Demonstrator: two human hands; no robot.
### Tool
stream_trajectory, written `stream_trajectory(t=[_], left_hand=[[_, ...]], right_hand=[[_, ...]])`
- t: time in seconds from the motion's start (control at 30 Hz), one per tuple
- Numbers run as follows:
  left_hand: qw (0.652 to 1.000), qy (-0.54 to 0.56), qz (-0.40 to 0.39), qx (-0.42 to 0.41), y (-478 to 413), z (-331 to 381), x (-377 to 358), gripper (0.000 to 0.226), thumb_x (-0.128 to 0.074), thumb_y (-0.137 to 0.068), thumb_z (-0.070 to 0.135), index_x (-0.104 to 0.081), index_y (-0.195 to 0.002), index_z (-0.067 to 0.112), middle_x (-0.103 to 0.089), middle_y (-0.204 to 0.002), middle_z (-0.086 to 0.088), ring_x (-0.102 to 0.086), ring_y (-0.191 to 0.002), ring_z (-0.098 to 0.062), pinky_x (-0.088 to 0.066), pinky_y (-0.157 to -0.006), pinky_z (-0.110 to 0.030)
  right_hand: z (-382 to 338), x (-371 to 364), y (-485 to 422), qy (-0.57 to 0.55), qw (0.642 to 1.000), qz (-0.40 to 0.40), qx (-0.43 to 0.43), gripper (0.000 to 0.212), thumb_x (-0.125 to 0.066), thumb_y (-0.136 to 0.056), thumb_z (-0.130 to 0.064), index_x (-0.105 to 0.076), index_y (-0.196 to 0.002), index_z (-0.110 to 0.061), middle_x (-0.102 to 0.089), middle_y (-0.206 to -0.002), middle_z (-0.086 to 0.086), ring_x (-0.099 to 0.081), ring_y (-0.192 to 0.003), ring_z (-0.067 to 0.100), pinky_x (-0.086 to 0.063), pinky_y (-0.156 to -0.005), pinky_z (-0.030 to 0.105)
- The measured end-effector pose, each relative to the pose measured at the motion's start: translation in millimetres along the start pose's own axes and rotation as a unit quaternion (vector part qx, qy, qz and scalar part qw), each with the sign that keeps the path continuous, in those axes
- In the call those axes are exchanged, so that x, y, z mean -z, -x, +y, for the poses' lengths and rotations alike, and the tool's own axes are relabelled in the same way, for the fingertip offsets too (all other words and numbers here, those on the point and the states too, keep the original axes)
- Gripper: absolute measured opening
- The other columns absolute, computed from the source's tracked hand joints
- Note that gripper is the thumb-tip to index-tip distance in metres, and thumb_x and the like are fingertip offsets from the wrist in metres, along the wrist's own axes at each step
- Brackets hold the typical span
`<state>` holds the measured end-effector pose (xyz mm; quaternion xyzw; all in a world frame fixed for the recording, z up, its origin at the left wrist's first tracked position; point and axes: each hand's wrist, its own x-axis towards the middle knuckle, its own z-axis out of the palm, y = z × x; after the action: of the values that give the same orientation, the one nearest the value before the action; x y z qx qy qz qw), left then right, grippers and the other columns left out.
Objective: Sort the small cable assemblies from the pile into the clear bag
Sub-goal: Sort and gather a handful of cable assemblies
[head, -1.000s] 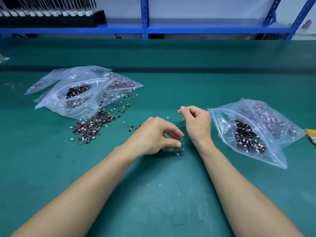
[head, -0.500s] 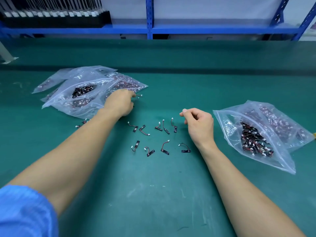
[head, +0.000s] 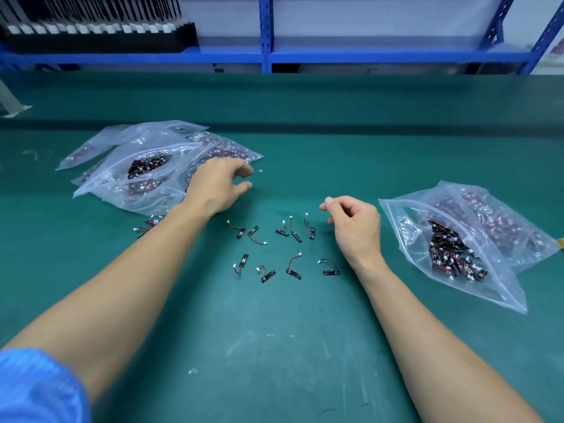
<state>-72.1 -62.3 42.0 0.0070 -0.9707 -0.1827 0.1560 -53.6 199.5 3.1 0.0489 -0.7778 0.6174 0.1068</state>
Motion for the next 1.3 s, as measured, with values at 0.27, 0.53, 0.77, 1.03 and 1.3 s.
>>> stream_trajectory(t=[0.27,0.53,0.77,1.03,1.3], left_hand=[[0.958,0.216,-0.112,-0.154,95,78,10,0.039,-0.085,-0.075,0.025,-0.064,-0.107,0.032,-0.072,-0.092,0.023,-0.060,-0.091,-0.008,-0.035,-0.077,-0.009],[0.960,0.189,-0.129,-0.162,109,81,-13,0.039,-0.082,-0.077,0.043,-0.065,-0.110,0.034,-0.068,-0.101,0.024,-0.056,-0.093,-0.005,-0.045,-0.085,-0.023],[0.961,0.267,0.074,0.009,95,28,-15,0.021,-0.054,-0.093,0.034,-0.070,-0.105,0.029,-0.071,-0.103,0.014,-0.061,-0.093,-0.008,-0.047,-0.085,-0.025],[0.970,0.211,0.068,0.099,82,-13,-17,0.023,-0.049,-0.102,0.019,-0.066,-0.116,0.023,-0.070,-0.109,0.007,-0.060,-0.106,-0.016,-0.045,-0.098,-0.038],[0.980,0.188,0.057,0.027,84,-8,-16,0.028,-0.047,-0.102,0.011,-0.067,-0.120,0.018,-0.068,-0.113,0.005,-0.058,-0.108,-0.015,-0.040,-0.095,-0.028]], right_hand=[[0,1,-2,0.005,1.000,0.005,0.006,0.025,-0.065,-0.092,-0.025,-0.073,-0.069,-0.027,-0.054,-0.052,-0.012,-0.045,-0.051,0.003,-0.035,-0.055,0.018],[3,2,-3,0.004,1.000,0.001,0.007,0.025,-0.065,-0.092,-0.026,-0.073,-0.069,-0.026,-0.054,-0.051,-0.012,-0.046,-0.051,0.001,-0.036,-0.055,0.017],[6,2,-5,0.014,1.000,-0.003,-0.009,0.025,-0.065,-0.093,-0.026,-0.074,-0.070,-0.023,-0.054,-0.050,-0.012,-0.046,-0.050,-0.001,-0.034,-0.053,0.012],[6,1,-4,0.016,1.000,-0.009,-0.018,0.025,-0.065,-0.093,-0.023,-0.074,-0.070,-0.022,-0.053,-0.050,-0.012,-0.046,-0.050,0.000,-0.034,-0.052,0.012],[6,1,-4,0.024,0.999,-0.019,-0.020,0.026,-0.065,-0.094,-0.024,-0.074,-0.070,-0.023,-0.054,-0.051,-0.013,-0.041,-0.050,0.004,-0.032,-0.050,0.013]])
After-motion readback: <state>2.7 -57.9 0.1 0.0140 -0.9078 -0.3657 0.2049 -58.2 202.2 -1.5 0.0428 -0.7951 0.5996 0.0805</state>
